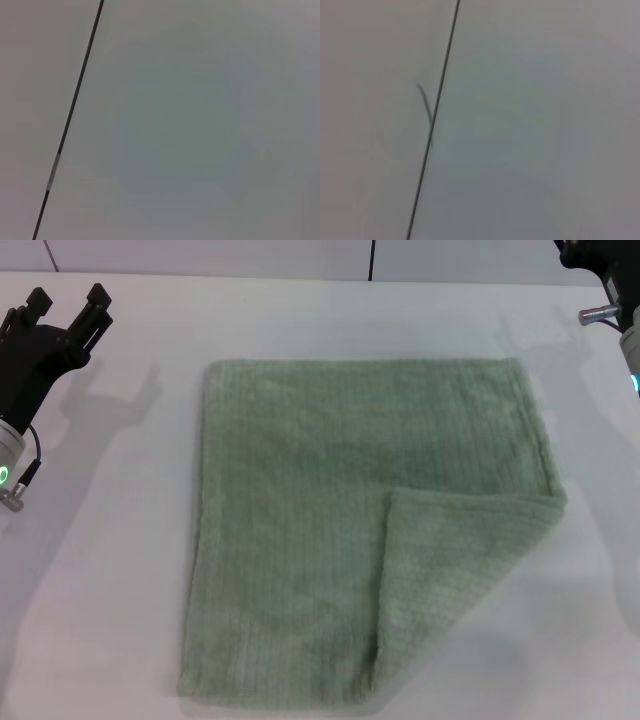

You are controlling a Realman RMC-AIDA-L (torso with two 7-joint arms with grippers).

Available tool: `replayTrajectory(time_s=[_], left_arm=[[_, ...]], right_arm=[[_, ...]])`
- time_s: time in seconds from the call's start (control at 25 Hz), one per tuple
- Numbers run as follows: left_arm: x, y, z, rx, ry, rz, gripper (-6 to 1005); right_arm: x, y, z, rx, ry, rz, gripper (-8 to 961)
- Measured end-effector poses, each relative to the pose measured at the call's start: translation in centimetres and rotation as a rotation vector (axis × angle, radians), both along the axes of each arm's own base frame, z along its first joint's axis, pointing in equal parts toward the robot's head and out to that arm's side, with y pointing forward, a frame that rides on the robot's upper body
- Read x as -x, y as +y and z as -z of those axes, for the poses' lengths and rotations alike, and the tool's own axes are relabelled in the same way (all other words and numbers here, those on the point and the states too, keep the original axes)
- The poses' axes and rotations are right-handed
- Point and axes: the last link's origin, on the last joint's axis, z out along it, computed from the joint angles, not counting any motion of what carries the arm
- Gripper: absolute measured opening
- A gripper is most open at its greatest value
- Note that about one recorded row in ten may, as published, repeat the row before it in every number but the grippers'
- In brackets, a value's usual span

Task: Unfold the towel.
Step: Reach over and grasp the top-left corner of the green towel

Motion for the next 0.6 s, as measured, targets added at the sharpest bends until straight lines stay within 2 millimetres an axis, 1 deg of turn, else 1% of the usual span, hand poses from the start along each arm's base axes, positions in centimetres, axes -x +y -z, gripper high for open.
replayTrajectory(time_s=[0.6], left_arm=[[-0.36,-0.28,0.85,0.058,-0.03,0.018,821]], right_arm=[[-0.43,-0.5,-0.12,-0.011,0.003,0.0,785]])
